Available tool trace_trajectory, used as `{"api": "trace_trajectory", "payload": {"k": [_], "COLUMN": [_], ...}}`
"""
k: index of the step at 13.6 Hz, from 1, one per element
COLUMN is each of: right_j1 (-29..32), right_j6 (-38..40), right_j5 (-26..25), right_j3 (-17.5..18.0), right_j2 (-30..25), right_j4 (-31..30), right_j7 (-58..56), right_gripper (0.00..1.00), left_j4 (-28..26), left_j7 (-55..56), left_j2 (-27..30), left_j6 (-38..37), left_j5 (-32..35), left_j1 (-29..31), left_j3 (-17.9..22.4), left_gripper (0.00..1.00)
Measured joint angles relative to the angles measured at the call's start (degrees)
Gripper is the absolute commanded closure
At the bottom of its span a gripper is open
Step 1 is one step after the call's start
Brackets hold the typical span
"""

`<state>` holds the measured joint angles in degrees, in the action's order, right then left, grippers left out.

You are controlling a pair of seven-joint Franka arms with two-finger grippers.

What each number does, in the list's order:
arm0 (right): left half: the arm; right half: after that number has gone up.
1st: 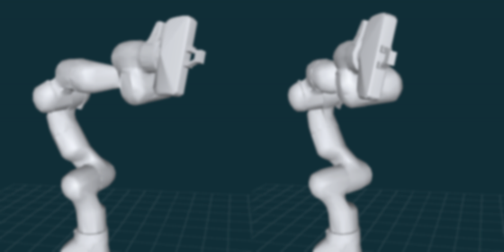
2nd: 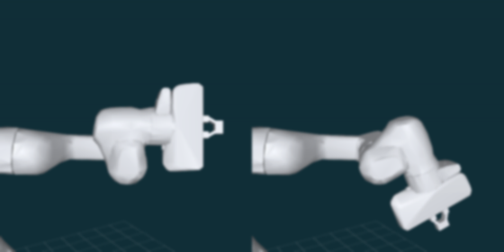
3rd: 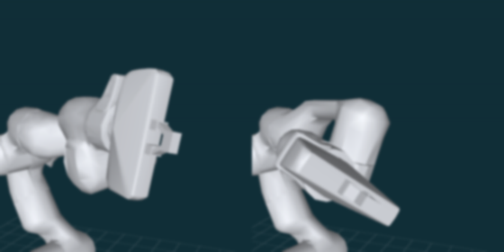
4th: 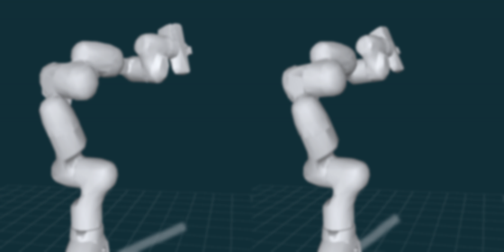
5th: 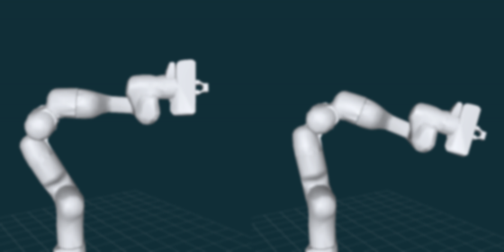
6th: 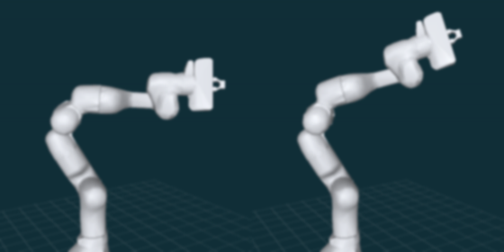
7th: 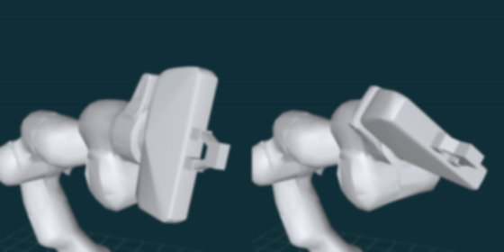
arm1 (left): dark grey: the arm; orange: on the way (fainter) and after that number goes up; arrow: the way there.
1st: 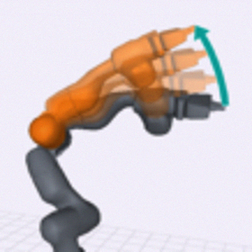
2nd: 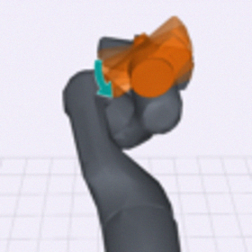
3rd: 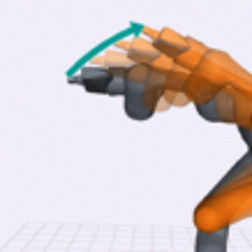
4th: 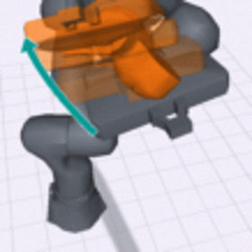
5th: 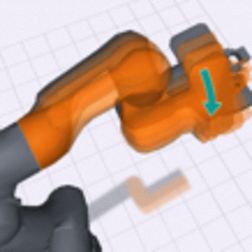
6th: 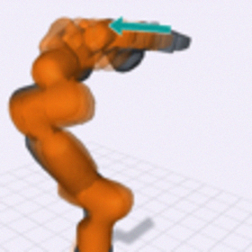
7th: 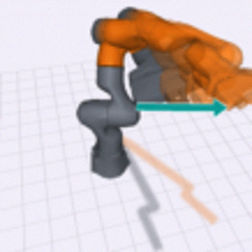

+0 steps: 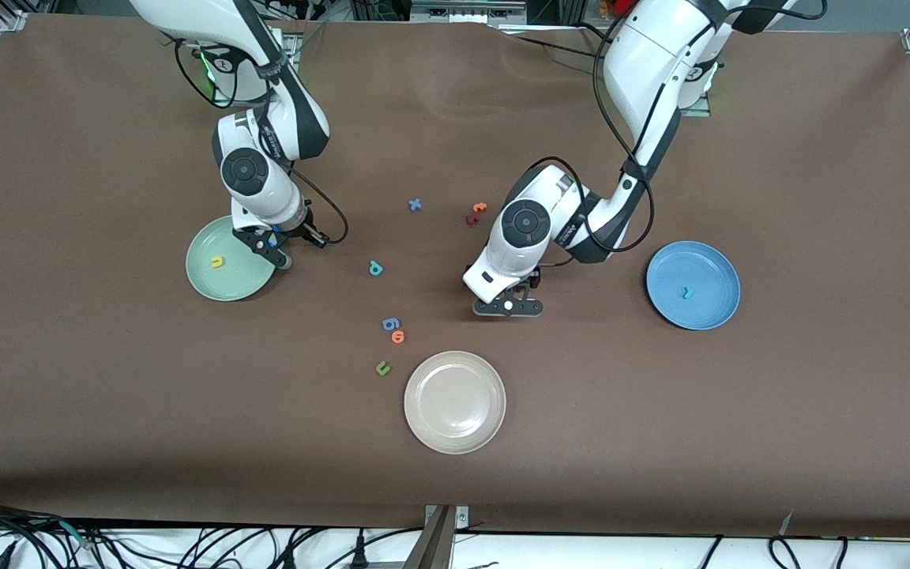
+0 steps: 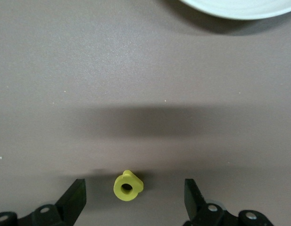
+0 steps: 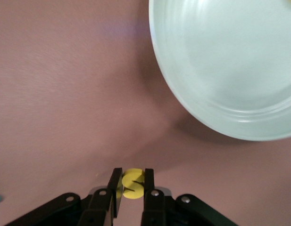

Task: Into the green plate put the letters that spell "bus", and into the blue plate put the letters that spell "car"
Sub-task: 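Place the yellow s on the green plate while the left gripper carries the yellow letter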

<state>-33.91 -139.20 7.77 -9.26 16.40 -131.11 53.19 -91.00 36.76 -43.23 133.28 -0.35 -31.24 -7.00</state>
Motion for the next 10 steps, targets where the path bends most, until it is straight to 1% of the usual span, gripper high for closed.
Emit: {"api": "trace_trajectory", "payload": {"k": [2, 3, 5, 6, 7, 8, 10], "right_j1": [0.01, 0.03, 0.11, 0.19, 0.29, 0.46, 0.77], "right_j6": [10.71, 15.99, 22.81, 24.16, 24.52, 24.54, 23.32], "right_j5": [0.0, 0.0, 0.0, 0.0, 0.0, 0.0, 0.0], "right_j3": [-2.78, -4.9, -9.68, -12.05, -14.01, -15.39, -16.42], "right_j2": [-2.68, -3.76, -4.93, -5.06, -4.9, -4.39, -2.19], "right_j4": [4.74, 7.23, 10.61, 11.27, 11.28, 11.06, 10.34], "right_j7": [-2.86, -5.58, -12.77, -16.83, -20.63, -23.64, -27.28], "right_gripper": [1.0, 1.0, 1.0, 1.0, 1.0, 1.0, 1.0], "left_j4": [0.0, -0.03, -0.38, -0.52, -0.62, -0.68, -0.68], "left_j7": [0.01, 0.01, 0.01, 0.03, 0.04, 0.04, 0.04], "left_j2": [-0.42, -0.65, -1.23, -1.54, -1.75, -1.83, -1.74], "left_j6": [0.06, 0.3, 1.95, 2.5, 2.78, 2.87, 2.88], "left_j5": [0.09, 0.1, 0.11, 0.11, 0.11, 0.11, 0.18], "left_j1": [0.0, -0.05, -0.39, -0.56, -0.67, -0.71, -0.7], "left_j3": [0.04, 0.04, 0.04, 0.04, 0.04, 0.04, 0.14], "left_gripper": [0.08, 0.09, 0.27, 0.29, 0.33, 0.42, 0.53]}}
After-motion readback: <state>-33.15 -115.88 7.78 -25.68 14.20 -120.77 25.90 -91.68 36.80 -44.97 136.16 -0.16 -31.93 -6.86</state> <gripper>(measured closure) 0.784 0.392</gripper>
